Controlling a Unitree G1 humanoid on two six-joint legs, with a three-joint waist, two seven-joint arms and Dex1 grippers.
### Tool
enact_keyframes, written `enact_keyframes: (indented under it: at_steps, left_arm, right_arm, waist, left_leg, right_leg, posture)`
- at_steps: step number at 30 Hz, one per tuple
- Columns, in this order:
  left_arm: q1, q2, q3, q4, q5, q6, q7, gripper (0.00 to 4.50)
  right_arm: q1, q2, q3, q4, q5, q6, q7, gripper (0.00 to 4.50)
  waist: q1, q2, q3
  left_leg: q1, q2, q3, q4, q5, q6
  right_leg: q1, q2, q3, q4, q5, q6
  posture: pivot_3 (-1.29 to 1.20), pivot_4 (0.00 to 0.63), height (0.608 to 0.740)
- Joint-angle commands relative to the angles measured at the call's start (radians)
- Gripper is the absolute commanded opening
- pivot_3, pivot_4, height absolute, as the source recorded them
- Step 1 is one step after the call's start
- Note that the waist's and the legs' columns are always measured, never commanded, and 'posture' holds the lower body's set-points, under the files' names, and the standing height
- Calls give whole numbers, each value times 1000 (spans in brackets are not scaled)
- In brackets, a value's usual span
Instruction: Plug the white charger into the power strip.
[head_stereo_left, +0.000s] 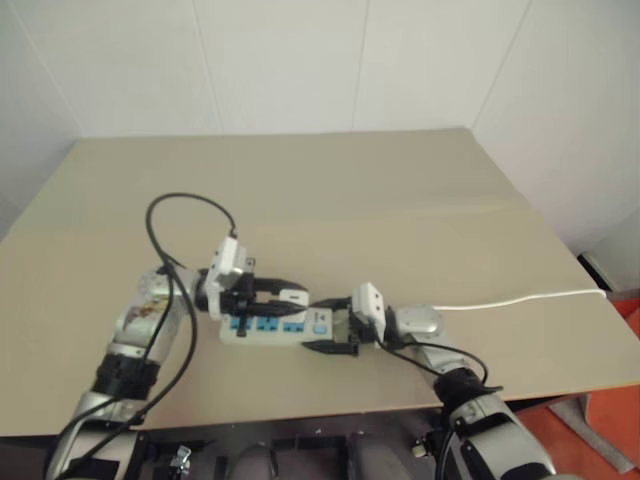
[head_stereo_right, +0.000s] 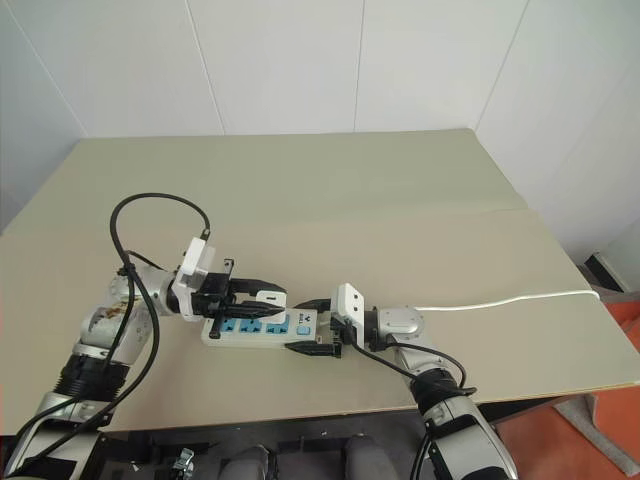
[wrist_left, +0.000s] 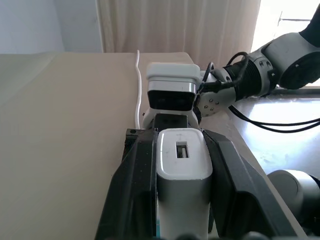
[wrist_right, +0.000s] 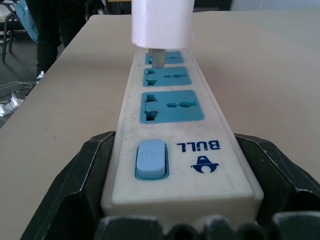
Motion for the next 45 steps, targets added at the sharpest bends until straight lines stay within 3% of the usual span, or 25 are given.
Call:
enact_keyframes:
  at_steps: [1, 9, 45]
  left_arm:
    - [11, -3, -6, -6, 16, -59, -34, 1028]
    - [35, -51, 9, 30, 36, -169, -16, 1028]
    - [29, -88, -7, 195, 112, -267, -21, 1028]
  right_arm:
    - [16, -11, 28, 13, -46, 21, 10, 3419]
    - [24, -17, 28, 0, -45, 29, 12, 3419]
    - [21, -34, 18, -22, -43, 57, 10, 3419]
  waist:
    - [1, 0, 0]
    - [1, 0, 0]
    - [4, 0, 0]
  left_leg:
    - [0, 0, 0, 0, 0, 0]
    - [0, 0, 1, 0, 0, 0]
    - [-1, 0, 2, -1, 0, 0]
  right_leg:
    - [0, 0, 0, 0, 0, 0]
    - [0, 0, 1, -1, 0, 0]
    - [0, -1, 1, -4, 0, 1]
  posture:
    - [0, 150, 740]
    - [0, 150, 740]
    - [0, 150, 740]
